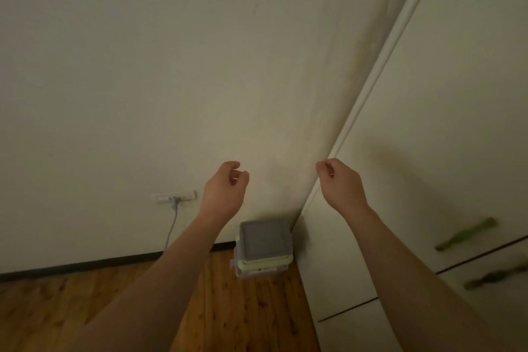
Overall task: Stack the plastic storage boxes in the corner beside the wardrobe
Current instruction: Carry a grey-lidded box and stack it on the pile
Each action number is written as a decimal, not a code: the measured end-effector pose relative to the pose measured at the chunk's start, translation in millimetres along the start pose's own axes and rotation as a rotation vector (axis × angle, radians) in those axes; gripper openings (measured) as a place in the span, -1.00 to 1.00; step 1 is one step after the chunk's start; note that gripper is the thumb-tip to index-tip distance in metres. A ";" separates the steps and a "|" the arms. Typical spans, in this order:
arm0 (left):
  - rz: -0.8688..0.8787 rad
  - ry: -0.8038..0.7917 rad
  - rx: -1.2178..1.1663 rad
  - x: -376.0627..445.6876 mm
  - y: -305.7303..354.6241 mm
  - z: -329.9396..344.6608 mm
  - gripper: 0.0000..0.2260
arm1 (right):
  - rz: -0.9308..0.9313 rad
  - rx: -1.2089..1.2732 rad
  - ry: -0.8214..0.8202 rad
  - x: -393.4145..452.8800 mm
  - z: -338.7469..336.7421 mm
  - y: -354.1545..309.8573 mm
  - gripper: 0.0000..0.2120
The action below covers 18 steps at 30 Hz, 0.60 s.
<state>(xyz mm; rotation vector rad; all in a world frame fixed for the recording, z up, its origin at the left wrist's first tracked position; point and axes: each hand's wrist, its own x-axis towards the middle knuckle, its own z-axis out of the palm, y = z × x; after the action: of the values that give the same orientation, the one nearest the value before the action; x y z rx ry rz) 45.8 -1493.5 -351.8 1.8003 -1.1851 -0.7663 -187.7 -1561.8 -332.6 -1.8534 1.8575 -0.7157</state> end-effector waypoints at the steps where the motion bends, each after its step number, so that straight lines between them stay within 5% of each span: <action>1: 0.009 0.001 -0.012 -3.5 7.1 -5.7 -0.65 | -0.001 0.008 0.010 -4.6 -6.9 -5.8 -0.64; 12: 0.229 -0.022 -0.210 -72.9 49.6 -85.3 -0.72 | 0.032 0.101 0.259 -123.5 -64.8 -67.5 -0.59; 18: 0.313 -0.199 -0.201 -132.8 58.8 -129.5 -0.71 | 0.112 0.137 0.373 -222.6 -75.5 -99.4 -0.53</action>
<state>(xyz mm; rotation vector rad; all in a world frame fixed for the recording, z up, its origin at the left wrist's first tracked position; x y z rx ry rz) 79.0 -1343.1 -232.9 1.3571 -1.4234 -0.8587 -151.5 -1332.8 -225.9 -1.5981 2.0561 -1.1811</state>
